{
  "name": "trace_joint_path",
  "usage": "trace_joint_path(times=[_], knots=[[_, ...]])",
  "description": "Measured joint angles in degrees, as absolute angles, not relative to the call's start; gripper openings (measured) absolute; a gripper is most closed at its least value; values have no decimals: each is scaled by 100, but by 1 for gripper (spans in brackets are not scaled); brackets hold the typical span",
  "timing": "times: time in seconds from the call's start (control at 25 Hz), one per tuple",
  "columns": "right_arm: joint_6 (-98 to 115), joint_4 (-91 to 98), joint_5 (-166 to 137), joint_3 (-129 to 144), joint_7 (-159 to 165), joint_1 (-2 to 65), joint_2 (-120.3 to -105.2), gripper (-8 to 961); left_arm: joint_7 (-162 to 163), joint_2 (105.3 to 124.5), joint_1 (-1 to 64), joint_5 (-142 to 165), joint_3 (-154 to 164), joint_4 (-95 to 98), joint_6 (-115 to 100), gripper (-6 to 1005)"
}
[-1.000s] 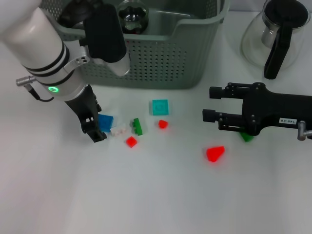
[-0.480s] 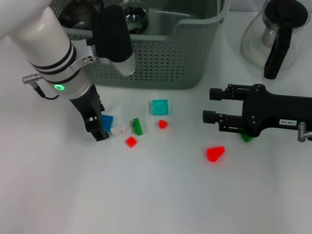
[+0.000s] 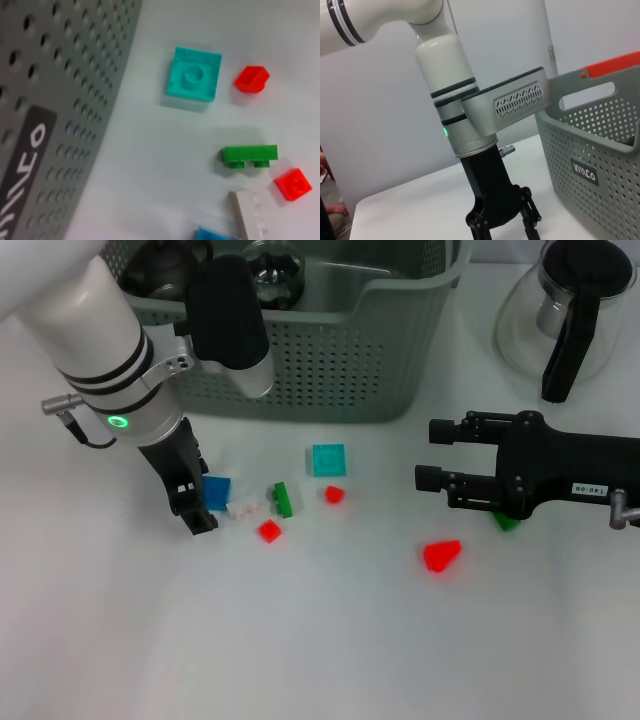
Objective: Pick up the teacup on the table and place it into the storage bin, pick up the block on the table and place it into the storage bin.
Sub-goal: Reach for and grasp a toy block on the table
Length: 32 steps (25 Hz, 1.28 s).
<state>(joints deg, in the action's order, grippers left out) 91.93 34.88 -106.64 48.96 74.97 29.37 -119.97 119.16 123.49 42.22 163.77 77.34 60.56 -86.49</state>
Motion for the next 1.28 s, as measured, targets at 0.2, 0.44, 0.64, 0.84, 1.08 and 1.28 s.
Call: trace_joint_path(times=[0.2,0.44,0.64,0.84,1.08,1.28], knots=[[9193,3494,-10661,4895,7497,2942,-11994,675,11971,12342,4221,16376,7735,6090,-8826,733],[9193,3497,-10661,4896,7497,2944,-11988,675,12011,12345,4201,16376,7735,6164,-8951,731],[9193,3498,-10660,4895,7495,2945,-11988,675,12064,12345,4197,16374,7734,6155,-8764,730],[9193,3498,-10661,4896,7493,2945,-11988,675,12065,12364,4215,16374,7787,6051,-8667,729],[9193,3498,-10661,4896,7492,2945,-11988,674,12160,12365,4194,16374,7947,6006,-8636,728],[9193,3498,-10661,4896,7495,2944,-11988,674,12416,12325,4210,16374,7971,6003,-8541,667]])
